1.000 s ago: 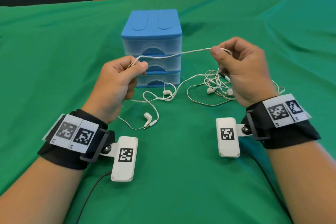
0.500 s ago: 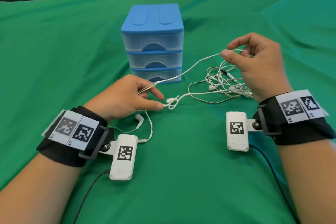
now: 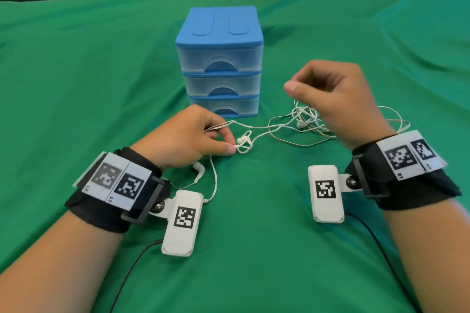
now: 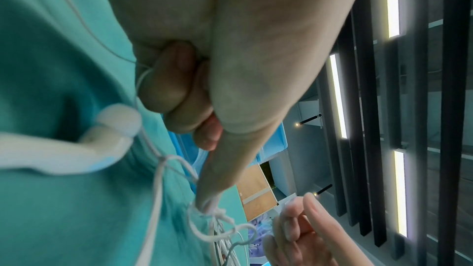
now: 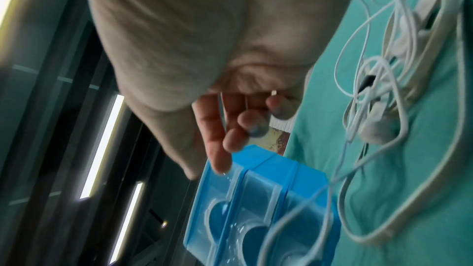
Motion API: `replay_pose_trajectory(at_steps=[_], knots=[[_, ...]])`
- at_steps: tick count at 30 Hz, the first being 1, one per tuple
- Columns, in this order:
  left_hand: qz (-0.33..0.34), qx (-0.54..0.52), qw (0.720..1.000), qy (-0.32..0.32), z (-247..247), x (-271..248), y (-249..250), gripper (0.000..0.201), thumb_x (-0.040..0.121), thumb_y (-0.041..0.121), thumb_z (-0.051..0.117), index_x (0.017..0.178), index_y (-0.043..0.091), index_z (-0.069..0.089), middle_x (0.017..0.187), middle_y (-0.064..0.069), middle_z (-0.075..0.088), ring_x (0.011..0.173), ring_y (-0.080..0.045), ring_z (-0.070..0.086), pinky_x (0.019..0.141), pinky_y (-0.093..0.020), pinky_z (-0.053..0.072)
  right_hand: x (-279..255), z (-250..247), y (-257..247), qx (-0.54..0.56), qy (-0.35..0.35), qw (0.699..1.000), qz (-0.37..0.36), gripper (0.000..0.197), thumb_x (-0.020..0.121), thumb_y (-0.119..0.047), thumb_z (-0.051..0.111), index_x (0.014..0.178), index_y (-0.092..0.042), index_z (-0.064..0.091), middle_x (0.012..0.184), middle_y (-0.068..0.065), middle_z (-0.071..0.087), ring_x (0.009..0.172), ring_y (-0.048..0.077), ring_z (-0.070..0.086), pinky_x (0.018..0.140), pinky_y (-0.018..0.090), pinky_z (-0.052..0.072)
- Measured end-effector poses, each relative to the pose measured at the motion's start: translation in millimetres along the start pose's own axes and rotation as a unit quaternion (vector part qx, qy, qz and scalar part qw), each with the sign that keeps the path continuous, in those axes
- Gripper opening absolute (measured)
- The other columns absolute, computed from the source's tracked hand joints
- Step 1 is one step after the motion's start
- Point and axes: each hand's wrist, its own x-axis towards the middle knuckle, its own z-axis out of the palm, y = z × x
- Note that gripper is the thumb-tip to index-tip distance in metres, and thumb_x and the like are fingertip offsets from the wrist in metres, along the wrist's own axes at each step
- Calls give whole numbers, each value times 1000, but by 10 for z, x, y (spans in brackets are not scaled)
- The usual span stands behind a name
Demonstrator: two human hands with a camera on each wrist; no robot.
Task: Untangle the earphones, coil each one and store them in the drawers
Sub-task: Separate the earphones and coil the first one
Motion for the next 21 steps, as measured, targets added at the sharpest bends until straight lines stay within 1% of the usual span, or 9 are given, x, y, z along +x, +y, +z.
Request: replay_pose_trajectory(at_steps=[2,6,9,11,13,15,17,19,21], knots=[[25,-22,999,21,13,-6,29,12,81,27,83,78,19,75,61,-6,28,62,-29,23,58,-29,21,-25,69,-40,6,-94,996,4,26,87,-24,74,75,-2,70,64,27,57,58,18,41,51,38,32],[66,-81,993,54,40,-4,71,7,82,15,82,80,15,75,65,2,36,55,-6,31,52,-17,26,-51,195,-16,-35,-204,977,52,33,81,-44,78,74,-12,73,65,19,61,57,13,43,55,32,35],[73,-114,989,66,75,16,84,7,84,13,80,83,13,73,69,7,48,56,-12,34,51,-18,26,-47,220,20,-40,-217,973,75,29,81,-39,80,74,-12,73,55,-2,50,51,5,36,52,20,30],[76,-127,986,74,88,31,89,7,87,14,78,85,11,71,63,11,51,50,-11,32,48,-20,23,-48,215,21,-33,-225,971,69,24,84,-29,78,75,-8,72,56,-6,50,51,4,36,52,19,30],[81,-137,984,81,94,43,86,11,87,20,79,86,15,69,64,1,55,51,-16,31,48,-25,23,-46,208,26,-19,-216,974,71,22,87,-23,76,76,-5,71,59,-1,51,55,9,38,55,24,31],[90,-139,981,99,98,65,73,10,82,29,77,84,23,70,98,-10,66,65,-24,44,58,-30,34,-40,208,41,-2,-192,978,80,18,88,-23,75,79,-7,74,63,-1,53,60,19,38,59,29,31],[94,-154,978,107,102,69,76,5,81,29,74,83,26,70,114,-2,69,85,-16,59,76,-28,45,-37,219,46,6,-161,984,74,12,87,-27,75,82,-17,78,69,-4,55,65,26,39,64,33,33],[96,-167,977,94,102,72,67,6,85,22,74,86,17,69,108,4,71,95,-10,63,88,-24,46,-29,232,44,18,-136,988,70,11,83,-33,74,82,-24,79,79,9,59,70,35,44,70,35,36],[103,-162,978,83,105,57,82,7,91,14,73,88,11,67,91,8,69,86,-7,59,84,-19,44,-21,240,46,29,-124,989,71,14,81,-33,73,82,-21,79,87,19,64,72,36,50,73,36,39]])
